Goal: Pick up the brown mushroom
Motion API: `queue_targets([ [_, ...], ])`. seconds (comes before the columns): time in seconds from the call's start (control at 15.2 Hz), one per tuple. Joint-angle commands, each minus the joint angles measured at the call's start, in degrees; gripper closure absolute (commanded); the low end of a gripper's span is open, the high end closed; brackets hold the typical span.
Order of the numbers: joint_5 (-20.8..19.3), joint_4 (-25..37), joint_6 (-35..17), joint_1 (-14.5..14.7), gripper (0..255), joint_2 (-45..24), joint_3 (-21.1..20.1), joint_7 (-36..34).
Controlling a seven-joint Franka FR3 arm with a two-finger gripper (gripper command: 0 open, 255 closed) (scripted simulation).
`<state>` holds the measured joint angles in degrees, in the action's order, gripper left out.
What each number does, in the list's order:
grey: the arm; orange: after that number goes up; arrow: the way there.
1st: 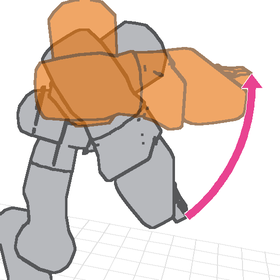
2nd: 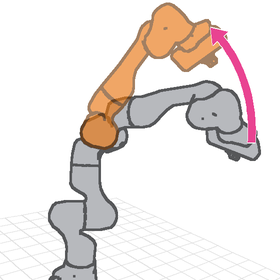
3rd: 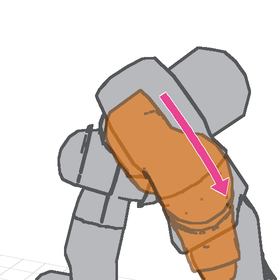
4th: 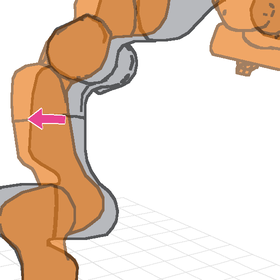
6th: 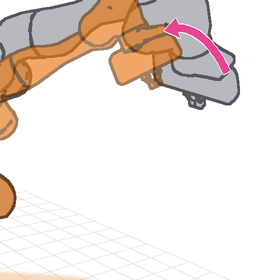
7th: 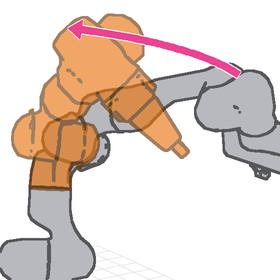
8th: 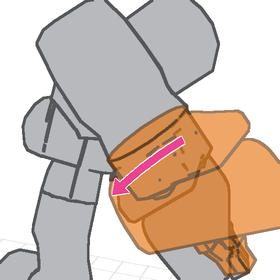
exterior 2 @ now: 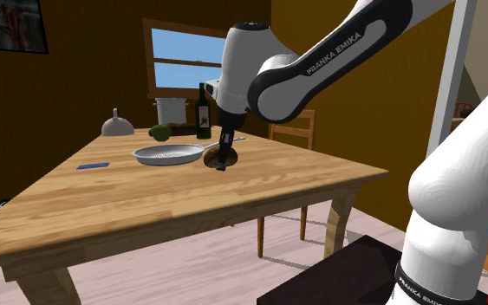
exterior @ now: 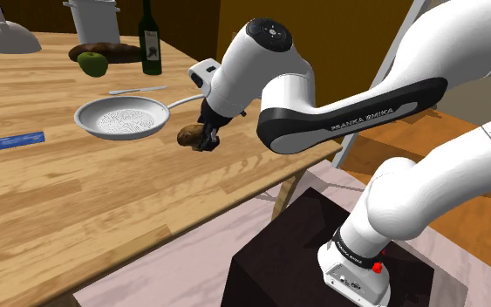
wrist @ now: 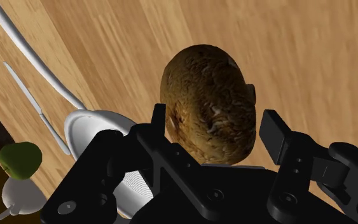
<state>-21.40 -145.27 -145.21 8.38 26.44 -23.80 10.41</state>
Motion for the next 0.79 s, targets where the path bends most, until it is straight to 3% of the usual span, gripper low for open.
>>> queue_targets([
  [0.0,0.0,-0.1,0.0,0.0,255,0.0,-0.1,0.0],
  [0.4,0.0,-0.1,0.0,0.0,255,-0.2,0.0,0.0],
  [0.73,1.9,2.4,3.7,1.3,255,1.3,1.3,2.5],
])
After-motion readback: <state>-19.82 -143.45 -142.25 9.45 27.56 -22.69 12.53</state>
